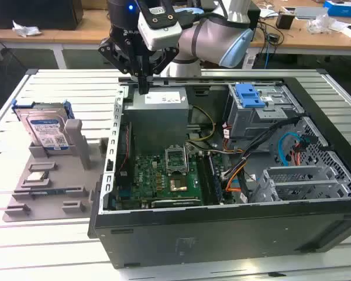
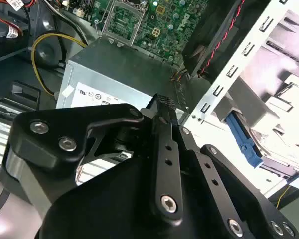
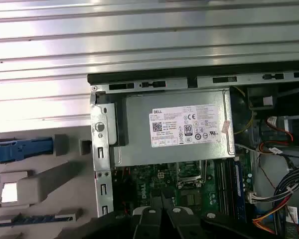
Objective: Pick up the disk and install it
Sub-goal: 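Reach for the disk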
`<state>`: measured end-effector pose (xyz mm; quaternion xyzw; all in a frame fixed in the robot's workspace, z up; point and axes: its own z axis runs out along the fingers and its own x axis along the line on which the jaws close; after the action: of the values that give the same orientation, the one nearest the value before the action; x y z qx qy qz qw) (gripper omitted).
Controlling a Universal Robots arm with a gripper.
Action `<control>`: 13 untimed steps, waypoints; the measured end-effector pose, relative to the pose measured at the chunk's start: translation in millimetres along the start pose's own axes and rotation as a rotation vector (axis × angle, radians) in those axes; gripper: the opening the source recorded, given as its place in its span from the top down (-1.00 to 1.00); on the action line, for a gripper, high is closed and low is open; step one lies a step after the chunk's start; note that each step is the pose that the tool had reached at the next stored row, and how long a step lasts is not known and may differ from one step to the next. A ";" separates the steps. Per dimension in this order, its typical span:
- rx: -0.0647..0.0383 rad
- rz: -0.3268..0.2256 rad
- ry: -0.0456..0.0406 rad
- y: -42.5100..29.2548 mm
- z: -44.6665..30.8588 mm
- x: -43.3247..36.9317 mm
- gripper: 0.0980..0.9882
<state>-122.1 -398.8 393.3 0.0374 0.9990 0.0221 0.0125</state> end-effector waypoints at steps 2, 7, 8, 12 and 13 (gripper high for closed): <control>0.000 0.000 0.0000 -0.6 -0.2 8.1 0.98; 0.000 0.000 0.0000 -1.5 -0.5 19.4 0.98; 0.000 0.000 0.0000 -1.5 -0.6 20.3 0.98; 0.000 0.000 0.0001 -2.1 -0.8 28.1 0.98; 0.000 0.000 0.0000 -2.3 -0.8 29.8 0.98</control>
<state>-152.0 -398.9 393.3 0.0374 0.9990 0.0221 0.0125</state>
